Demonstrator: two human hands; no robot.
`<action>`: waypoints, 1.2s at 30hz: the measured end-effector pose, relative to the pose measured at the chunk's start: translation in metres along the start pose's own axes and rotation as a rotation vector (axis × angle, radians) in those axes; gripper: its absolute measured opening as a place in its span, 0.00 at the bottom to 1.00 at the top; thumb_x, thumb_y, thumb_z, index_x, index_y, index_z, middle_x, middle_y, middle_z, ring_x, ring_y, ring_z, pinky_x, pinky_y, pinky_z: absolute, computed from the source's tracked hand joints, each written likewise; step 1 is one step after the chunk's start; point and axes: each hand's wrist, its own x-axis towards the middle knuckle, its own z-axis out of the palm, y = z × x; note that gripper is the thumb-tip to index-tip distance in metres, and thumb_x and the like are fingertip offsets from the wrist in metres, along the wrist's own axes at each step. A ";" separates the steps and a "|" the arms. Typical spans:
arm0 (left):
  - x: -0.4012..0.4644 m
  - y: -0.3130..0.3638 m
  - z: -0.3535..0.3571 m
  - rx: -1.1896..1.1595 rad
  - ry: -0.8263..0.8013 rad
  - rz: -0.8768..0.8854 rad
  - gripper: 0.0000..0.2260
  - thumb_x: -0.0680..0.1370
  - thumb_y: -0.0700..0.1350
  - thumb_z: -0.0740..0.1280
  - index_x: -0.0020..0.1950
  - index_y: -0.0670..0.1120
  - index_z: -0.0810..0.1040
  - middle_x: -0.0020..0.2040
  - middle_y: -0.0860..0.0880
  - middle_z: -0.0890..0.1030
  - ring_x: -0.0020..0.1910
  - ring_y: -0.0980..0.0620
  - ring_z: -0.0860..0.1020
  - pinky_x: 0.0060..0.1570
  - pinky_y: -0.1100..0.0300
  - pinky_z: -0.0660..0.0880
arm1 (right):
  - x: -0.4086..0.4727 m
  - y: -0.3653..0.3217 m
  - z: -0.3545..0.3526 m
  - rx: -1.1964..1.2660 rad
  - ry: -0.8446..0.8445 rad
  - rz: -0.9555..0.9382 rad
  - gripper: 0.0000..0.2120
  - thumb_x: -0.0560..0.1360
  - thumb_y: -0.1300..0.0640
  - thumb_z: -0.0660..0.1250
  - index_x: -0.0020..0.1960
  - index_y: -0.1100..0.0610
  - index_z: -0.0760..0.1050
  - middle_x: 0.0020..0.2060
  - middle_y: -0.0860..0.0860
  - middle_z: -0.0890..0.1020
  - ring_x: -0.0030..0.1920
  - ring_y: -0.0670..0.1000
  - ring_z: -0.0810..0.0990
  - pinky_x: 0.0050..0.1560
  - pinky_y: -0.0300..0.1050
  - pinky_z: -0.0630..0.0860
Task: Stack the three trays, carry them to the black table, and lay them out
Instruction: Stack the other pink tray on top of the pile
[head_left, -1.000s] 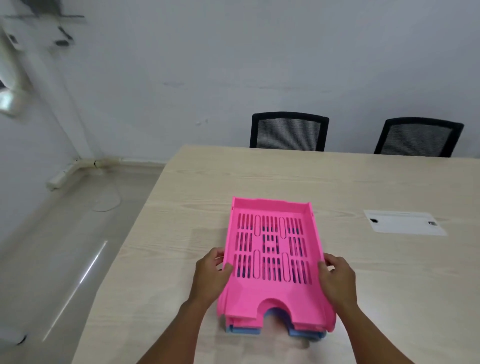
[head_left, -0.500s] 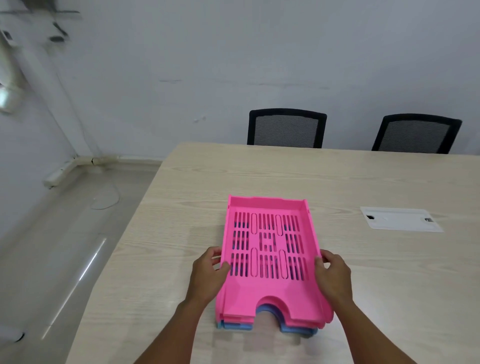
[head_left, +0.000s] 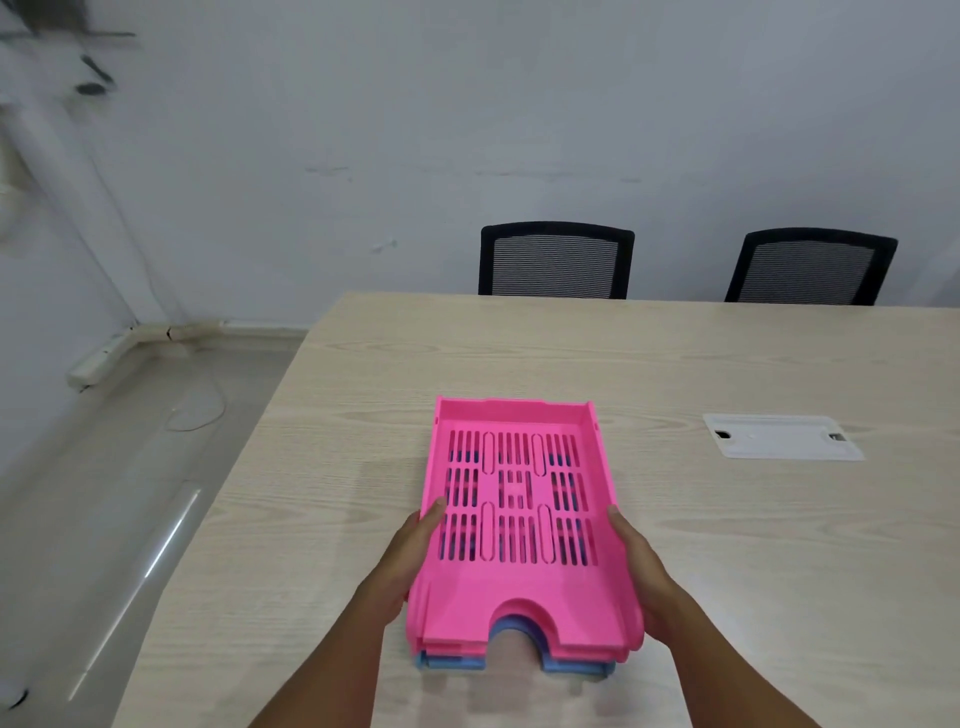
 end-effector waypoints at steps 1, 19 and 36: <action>-0.011 0.009 0.006 -0.044 -0.041 0.008 0.32 0.70 0.73 0.61 0.68 0.57 0.74 0.64 0.46 0.80 0.63 0.41 0.78 0.66 0.37 0.70 | 0.000 -0.001 -0.001 0.041 -0.021 0.009 0.31 0.79 0.36 0.54 0.61 0.60 0.80 0.55 0.62 0.85 0.52 0.64 0.84 0.62 0.63 0.77; -0.009 -0.011 0.004 -0.226 0.014 0.036 0.15 0.75 0.48 0.67 0.60 0.44 0.79 0.52 0.36 0.85 0.48 0.36 0.83 0.61 0.34 0.74 | 0.020 0.013 -0.016 0.112 -0.125 0.013 0.26 0.75 0.41 0.66 0.63 0.60 0.80 0.57 0.63 0.84 0.52 0.64 0.83 0.66 0.64 0.74; -0.158 -0.055 -0.114 -0.529 0.408 0.274 0.16 0.74 0.48 0.69 0.61 0.47 0.79 0.50 0.38 0.85 0.46 0.38 0.83 0.56 0.37 0.77 | 0.029 0.007 0.164 -0.106 -0.562 0.115 0.26 0.77 0.43 0.62 0.64 0.62 0.77 0.56 0.64 0.84 0.52 0.64 0.83 0.65 0.65 0.73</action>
